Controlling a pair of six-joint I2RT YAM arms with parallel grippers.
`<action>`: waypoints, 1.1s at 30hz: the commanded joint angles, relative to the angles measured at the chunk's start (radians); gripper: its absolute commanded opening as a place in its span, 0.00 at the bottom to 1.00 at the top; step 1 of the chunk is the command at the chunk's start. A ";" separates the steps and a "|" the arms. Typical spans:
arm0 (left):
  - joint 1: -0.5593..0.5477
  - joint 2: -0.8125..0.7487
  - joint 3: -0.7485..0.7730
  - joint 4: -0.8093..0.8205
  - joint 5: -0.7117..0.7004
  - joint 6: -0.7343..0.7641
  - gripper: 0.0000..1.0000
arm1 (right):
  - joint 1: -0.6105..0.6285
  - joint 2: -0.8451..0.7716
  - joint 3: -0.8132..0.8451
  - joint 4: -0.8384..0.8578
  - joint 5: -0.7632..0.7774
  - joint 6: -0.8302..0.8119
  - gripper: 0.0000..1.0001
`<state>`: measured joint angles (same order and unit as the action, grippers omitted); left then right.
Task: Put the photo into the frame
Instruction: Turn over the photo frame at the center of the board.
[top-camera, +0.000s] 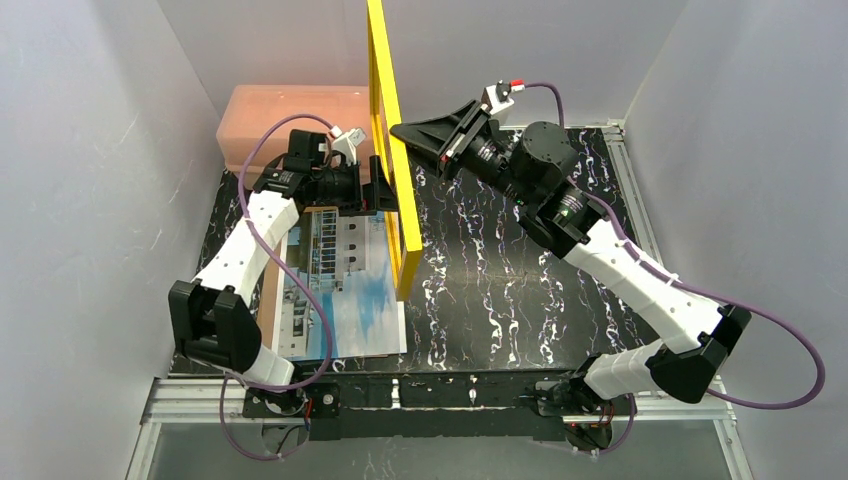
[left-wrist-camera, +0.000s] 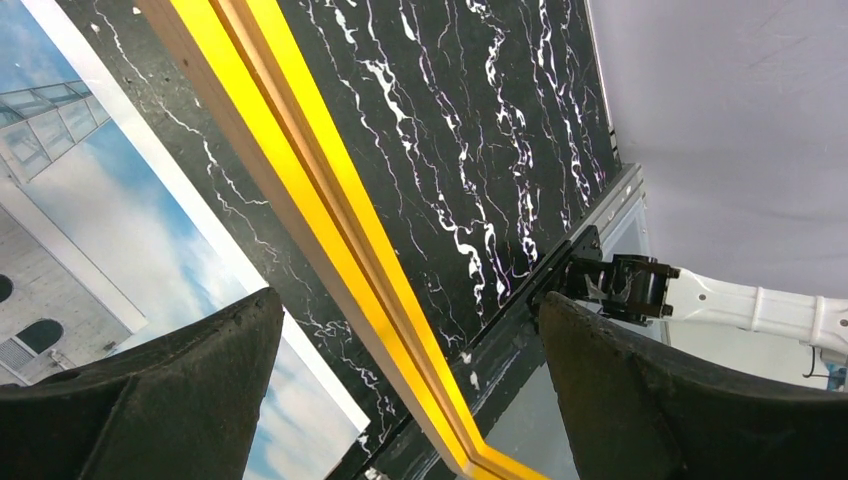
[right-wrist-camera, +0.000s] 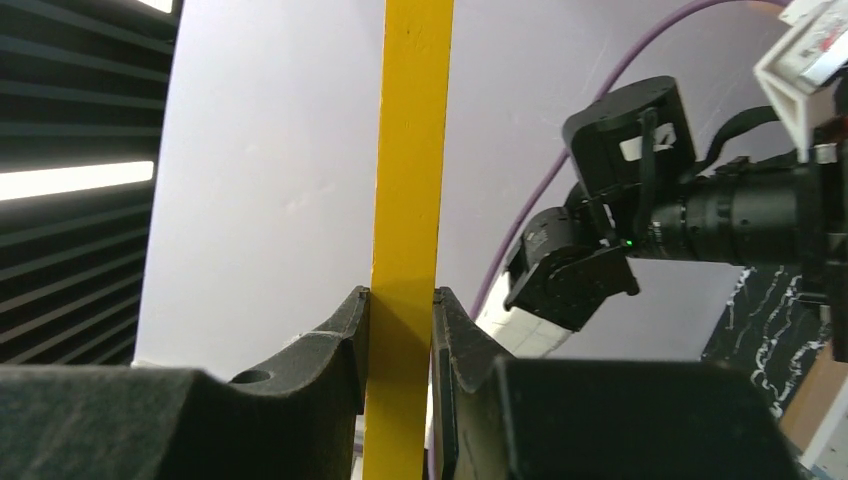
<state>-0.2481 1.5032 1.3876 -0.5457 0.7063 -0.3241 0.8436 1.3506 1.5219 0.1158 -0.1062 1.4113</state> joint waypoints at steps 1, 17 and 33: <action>-0.004 0.015 -0.035 0.058 0.007 -0.023 0.97 | -0.005 -0.049 -0.009 0.247 -0.009 0.054 0.01; 0.000 -0.056 -0.073 0.006 -0.059 0.041 0.15 | -0.025 -0.137 -0.208 0.237 0.032 0.060 0.10; 0.048 -0.206 -0.164 -0.058 -0.276 0.162 0.00 | -0.106 -0.214 -0.136 -0.349 0.091 -0.161 0.49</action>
<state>-0.2081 1.3479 1.2179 -0.6006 0.4778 -0.2005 0.7506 1.1637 1.2961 -0.0467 -0.0620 1.3521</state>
